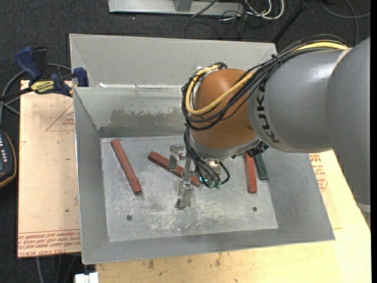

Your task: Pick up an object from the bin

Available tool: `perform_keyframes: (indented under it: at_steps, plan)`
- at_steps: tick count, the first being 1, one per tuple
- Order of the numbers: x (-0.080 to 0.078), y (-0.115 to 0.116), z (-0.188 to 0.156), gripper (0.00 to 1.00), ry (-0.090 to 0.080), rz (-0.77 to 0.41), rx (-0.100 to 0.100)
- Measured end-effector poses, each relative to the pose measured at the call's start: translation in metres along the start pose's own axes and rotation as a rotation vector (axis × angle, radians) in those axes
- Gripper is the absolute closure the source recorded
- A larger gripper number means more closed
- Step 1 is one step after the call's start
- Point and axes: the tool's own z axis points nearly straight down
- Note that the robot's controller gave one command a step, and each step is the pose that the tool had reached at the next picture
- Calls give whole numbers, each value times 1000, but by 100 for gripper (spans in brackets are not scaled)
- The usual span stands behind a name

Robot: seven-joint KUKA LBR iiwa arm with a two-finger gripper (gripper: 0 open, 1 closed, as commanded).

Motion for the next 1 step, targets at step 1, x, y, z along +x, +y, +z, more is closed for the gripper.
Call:
perform_keyframes:
  at_steps: [1]
  plan:
    - [-53, -25, 82, 0, -7, 184, -1]
